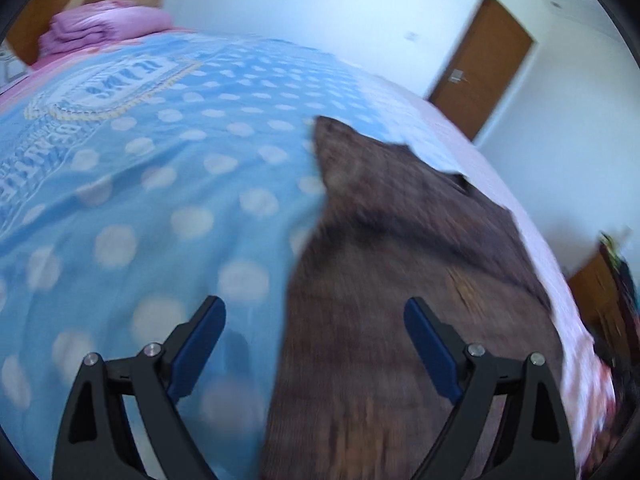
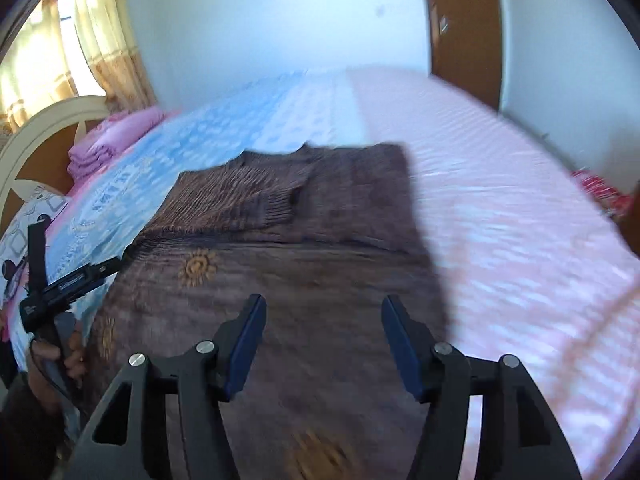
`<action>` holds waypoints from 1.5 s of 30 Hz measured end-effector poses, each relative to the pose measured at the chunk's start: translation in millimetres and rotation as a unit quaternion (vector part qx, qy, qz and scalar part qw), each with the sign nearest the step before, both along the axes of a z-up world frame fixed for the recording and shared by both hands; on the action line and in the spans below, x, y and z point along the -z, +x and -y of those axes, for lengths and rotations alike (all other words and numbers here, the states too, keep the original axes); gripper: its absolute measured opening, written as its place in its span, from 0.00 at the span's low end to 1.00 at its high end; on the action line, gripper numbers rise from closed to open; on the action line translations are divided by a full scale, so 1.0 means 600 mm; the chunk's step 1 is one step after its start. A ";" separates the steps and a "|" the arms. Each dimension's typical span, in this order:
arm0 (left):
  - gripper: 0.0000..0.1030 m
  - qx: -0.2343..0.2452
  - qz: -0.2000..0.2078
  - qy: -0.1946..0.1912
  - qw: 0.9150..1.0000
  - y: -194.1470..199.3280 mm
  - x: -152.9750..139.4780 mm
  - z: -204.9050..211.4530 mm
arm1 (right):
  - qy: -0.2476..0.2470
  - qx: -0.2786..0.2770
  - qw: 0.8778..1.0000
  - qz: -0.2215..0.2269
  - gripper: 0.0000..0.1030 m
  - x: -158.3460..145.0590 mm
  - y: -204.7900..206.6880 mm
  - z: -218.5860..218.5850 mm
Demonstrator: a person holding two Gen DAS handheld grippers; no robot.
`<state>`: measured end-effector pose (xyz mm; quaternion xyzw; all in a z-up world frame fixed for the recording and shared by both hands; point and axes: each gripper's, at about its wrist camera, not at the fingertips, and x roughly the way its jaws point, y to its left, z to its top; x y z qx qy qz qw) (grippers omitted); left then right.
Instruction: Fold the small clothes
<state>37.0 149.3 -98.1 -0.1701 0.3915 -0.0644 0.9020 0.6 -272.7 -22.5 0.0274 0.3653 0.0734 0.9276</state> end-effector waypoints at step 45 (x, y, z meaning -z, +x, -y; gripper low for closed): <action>0.07 0.174 -0.101 -0.052 0.978 -0.264 0.048 0.014 | 0.063 -0.048 0.987 -0.141 0.03 0.057 -0.178 0.034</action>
